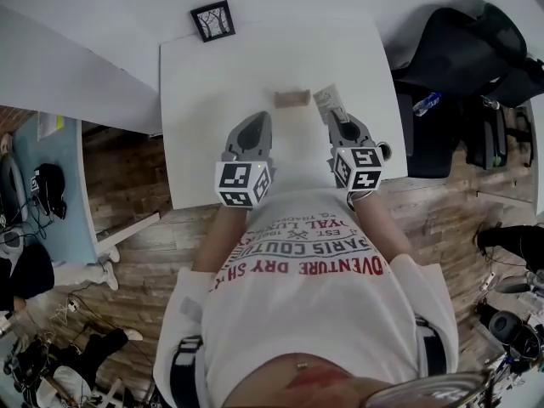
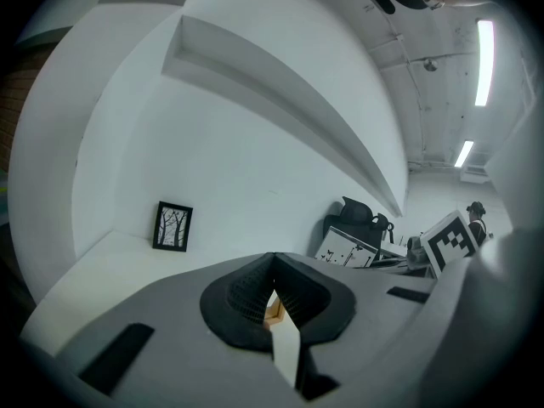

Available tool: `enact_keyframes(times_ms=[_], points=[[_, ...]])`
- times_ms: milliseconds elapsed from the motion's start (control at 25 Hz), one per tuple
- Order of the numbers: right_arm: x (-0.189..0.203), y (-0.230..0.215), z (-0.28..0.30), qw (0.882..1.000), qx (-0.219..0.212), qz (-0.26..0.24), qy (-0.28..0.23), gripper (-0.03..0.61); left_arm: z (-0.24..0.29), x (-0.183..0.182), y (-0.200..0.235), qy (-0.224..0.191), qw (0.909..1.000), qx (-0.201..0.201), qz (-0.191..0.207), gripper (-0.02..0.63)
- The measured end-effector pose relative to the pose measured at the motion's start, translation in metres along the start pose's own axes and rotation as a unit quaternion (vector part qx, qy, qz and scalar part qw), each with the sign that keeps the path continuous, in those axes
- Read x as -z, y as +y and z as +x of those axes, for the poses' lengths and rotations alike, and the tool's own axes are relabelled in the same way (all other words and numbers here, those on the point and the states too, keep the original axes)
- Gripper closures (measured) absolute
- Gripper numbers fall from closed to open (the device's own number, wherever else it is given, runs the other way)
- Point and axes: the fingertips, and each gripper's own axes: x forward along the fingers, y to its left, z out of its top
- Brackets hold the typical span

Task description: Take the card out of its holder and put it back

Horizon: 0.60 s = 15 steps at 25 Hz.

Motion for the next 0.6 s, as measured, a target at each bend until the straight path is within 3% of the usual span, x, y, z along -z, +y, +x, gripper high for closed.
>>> enact_keyframes(times_ms=[400, 600], points=[[-0.009, -0.011, 0.016, 0.999, -0.033, -0.016, 0.001, 0.545, 0.015, 0.009, 0.004, 0.02, 0.9997, -0.012, -0.008, 0.589], [-0.017, -0.012, 0.028, 0.995, -0.085, -0.049, -0.006, 0.545, 0.027, 0.01, 0.004, 0.027, 0.9992, -0.027, -0.012, 0.589]])
